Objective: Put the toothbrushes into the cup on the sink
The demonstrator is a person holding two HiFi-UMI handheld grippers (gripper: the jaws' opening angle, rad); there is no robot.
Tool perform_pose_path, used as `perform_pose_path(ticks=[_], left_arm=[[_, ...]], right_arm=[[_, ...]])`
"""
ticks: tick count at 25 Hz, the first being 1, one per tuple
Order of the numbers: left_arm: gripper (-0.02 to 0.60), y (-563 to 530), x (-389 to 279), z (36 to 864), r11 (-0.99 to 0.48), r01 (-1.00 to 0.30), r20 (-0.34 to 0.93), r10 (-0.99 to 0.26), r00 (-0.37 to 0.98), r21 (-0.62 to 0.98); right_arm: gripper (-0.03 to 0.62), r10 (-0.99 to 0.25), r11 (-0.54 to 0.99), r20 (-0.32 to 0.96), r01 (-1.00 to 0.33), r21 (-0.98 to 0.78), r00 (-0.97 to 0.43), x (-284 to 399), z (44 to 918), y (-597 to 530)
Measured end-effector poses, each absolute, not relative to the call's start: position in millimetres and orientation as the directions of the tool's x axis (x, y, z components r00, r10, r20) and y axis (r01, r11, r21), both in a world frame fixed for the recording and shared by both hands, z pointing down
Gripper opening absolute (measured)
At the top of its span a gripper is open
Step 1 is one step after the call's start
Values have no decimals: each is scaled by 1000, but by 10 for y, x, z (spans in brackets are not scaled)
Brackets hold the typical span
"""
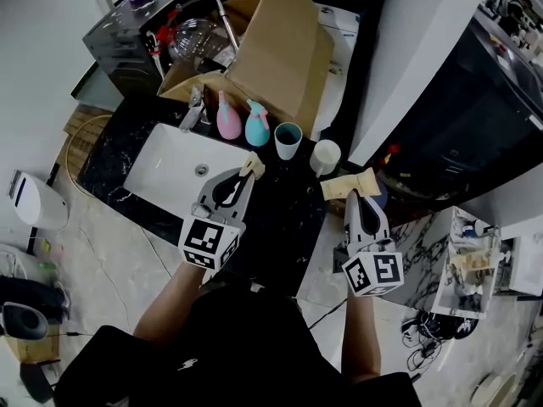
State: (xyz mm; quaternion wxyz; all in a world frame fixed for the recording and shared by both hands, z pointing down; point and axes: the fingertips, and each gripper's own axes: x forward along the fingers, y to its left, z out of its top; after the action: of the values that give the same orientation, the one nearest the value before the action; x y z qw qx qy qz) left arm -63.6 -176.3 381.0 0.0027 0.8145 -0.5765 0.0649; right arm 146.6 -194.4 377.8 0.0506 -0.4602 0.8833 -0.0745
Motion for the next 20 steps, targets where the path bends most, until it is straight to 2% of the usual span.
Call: perform_pose_path(ticks=[10,20], left_arm=[[31,-2236,-605,3884,-455,-890,115,-886,449,-30],[31,-2593,-478,4035,-583,-809,94,-804,588,76]], right_arm=[[3,-889,449,20,-879,-162,-458,1505,3809,-2086],[3,-939,338,27,-936,-96,-342,1345,3677,-2353]])
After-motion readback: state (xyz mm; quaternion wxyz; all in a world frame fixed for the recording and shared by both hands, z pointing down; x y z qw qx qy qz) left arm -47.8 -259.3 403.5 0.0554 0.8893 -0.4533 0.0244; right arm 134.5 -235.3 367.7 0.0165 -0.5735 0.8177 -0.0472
